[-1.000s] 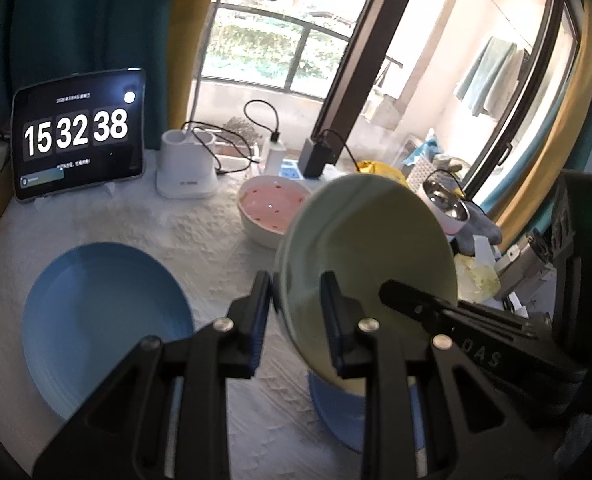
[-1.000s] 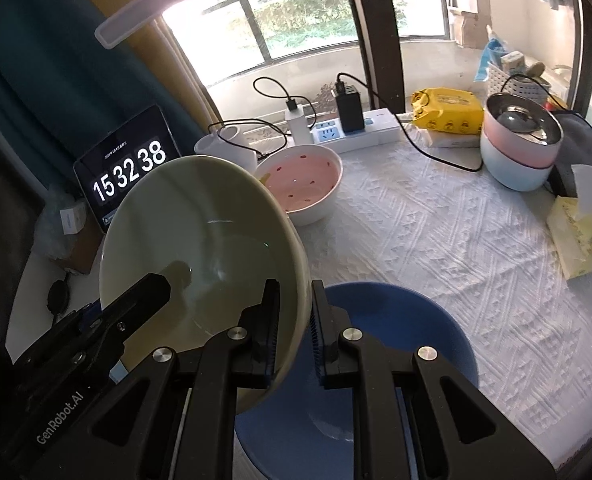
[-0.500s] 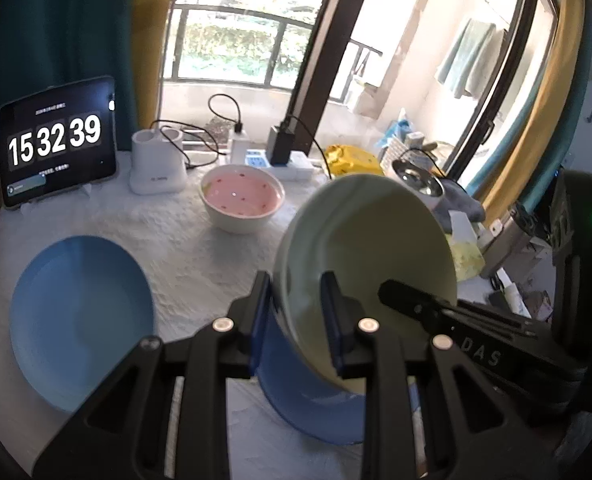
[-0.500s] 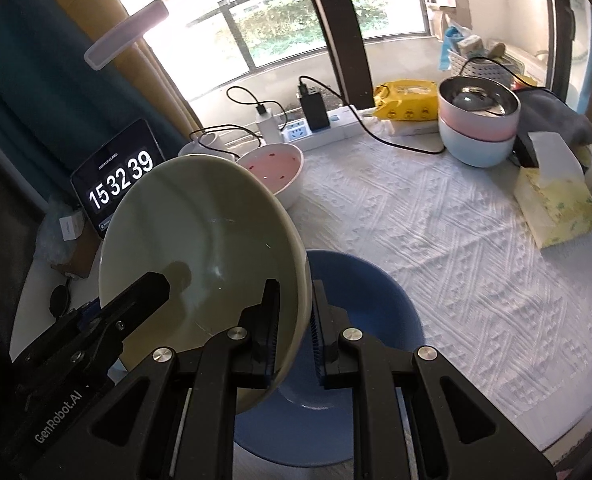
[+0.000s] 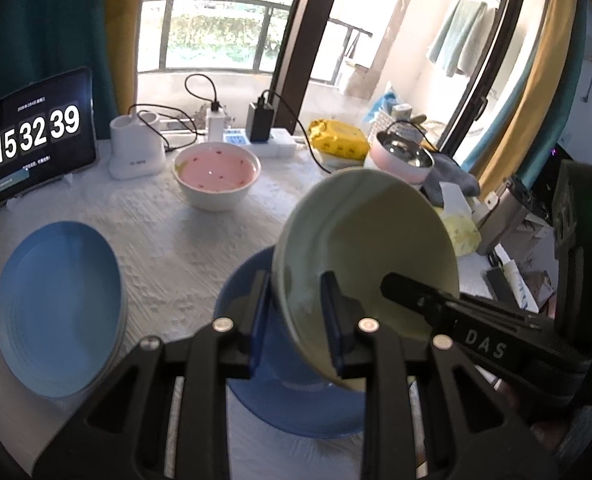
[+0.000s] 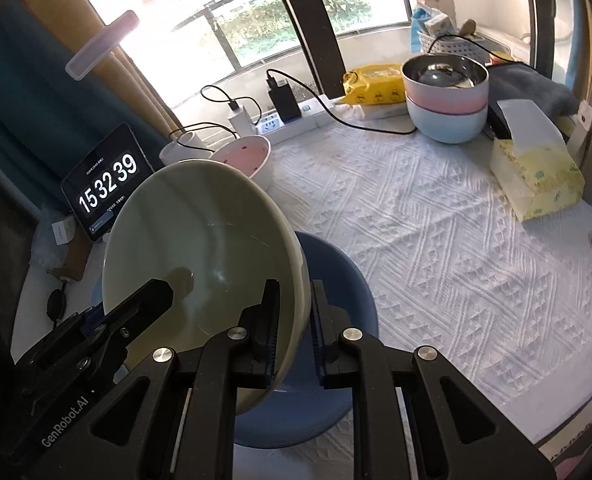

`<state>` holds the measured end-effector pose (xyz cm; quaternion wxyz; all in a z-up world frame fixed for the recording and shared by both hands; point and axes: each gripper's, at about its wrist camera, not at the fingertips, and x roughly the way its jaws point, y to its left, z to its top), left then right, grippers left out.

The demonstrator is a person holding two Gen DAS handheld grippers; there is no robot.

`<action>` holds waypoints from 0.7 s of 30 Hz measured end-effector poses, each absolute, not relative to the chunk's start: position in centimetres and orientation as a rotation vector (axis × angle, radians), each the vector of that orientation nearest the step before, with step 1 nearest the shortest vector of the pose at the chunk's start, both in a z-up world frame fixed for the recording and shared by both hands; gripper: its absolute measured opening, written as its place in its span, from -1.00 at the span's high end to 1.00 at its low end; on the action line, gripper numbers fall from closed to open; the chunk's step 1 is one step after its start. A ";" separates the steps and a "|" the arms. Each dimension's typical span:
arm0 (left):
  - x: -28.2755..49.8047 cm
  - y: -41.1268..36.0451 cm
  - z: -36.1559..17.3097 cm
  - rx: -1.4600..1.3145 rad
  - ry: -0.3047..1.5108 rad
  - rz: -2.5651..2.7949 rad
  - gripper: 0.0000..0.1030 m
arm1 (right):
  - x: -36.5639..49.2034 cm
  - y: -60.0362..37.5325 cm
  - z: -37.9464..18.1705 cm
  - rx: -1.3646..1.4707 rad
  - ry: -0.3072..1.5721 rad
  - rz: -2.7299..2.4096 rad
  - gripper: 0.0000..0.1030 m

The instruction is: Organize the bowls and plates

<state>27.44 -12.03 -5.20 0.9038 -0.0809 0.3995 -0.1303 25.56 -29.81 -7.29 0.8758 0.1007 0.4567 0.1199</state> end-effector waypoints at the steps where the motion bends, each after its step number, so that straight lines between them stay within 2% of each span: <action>1: 27.4 -12.2 -5.4 -0.163 0.831 -0.270 0.50 | 25.5 -30.0 -7.4 0.213 0.956 0.249 0.70; 21: 26.8 -13.3 -8.9 -0.054 0.917 -0.237 0.50 | 25.9 -29.7 -10.8 0.205 1.081 0.255 0.68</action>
